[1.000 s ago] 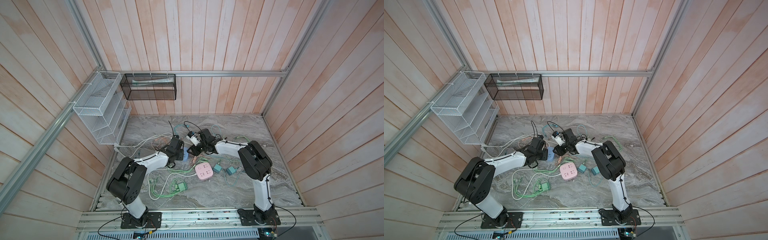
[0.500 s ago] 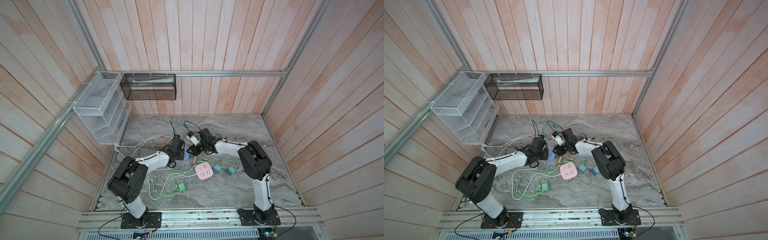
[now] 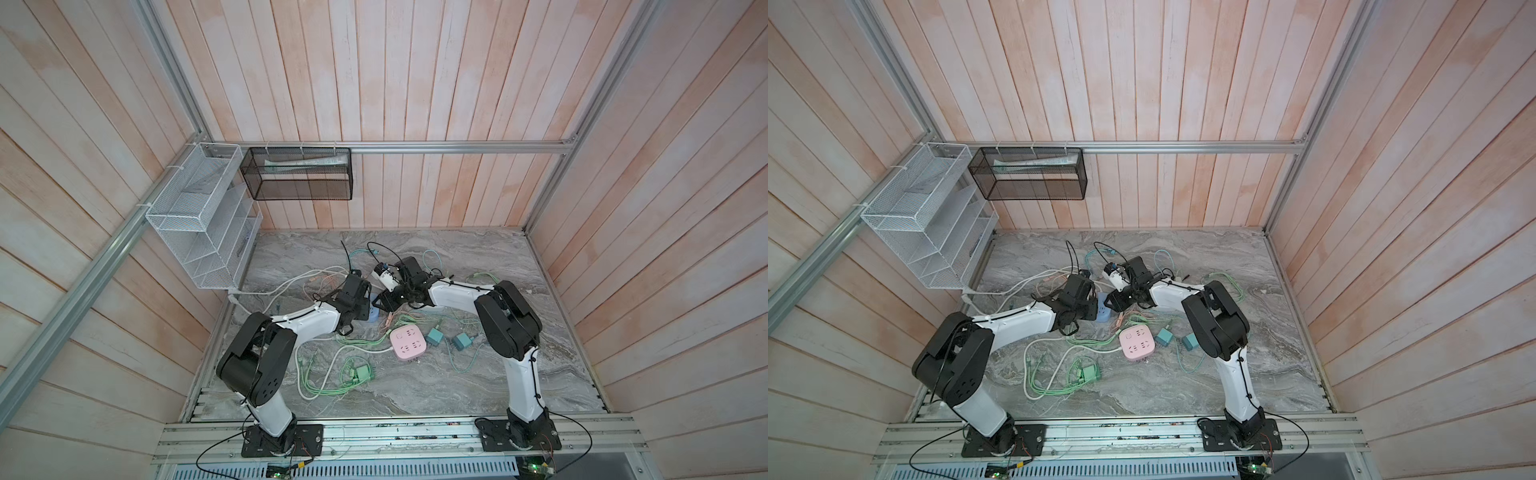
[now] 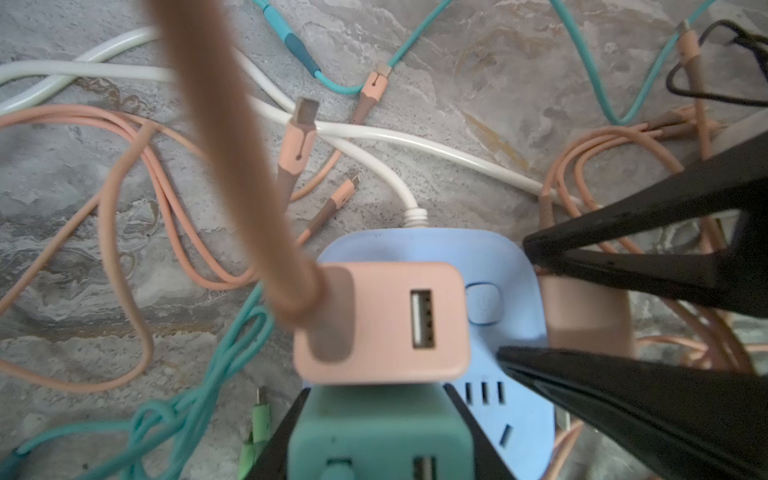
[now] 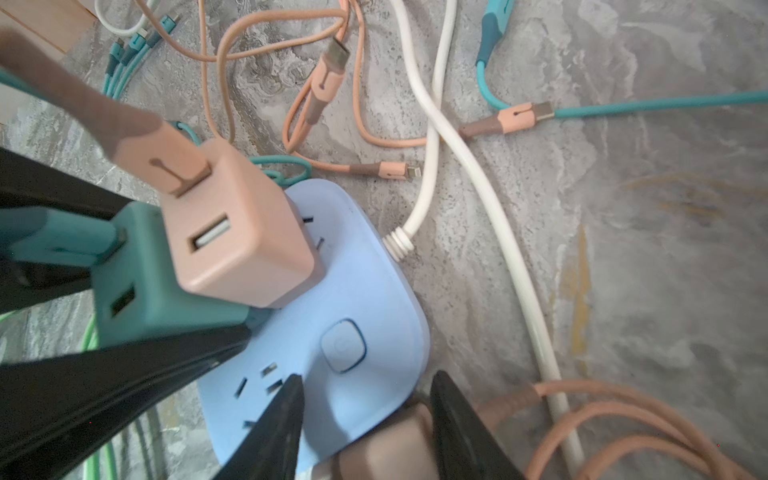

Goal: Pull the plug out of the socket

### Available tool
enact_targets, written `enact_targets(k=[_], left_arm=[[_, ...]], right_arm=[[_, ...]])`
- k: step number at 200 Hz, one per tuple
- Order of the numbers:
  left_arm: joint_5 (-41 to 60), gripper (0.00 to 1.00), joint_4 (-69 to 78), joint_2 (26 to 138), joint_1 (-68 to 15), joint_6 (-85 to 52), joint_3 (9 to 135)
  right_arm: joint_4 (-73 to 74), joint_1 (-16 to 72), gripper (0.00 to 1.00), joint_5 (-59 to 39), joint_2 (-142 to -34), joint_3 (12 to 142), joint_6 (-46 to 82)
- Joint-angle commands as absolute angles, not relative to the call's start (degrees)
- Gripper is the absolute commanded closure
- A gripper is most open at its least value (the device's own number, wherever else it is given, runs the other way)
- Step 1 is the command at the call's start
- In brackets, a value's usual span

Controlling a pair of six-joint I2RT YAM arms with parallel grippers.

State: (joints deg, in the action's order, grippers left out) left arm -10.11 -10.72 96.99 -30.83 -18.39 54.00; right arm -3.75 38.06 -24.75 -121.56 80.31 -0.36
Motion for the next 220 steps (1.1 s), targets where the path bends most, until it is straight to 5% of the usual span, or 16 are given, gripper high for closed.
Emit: enact_targets(k=[1,220], left_arm=[[-8.92,0.72,-8.58,96.87,-31.39,-17.89,55.37],[-12.79,0.81,-6.13,92.93,-31.47,-19.57,54.33]], right_arm=[[-6.95,38.32,0.48,-25.03,-123.83,80.79,-0.09],[-13.67,40.43,0.55,-17.68,-127.35,80.16,-2.81]])
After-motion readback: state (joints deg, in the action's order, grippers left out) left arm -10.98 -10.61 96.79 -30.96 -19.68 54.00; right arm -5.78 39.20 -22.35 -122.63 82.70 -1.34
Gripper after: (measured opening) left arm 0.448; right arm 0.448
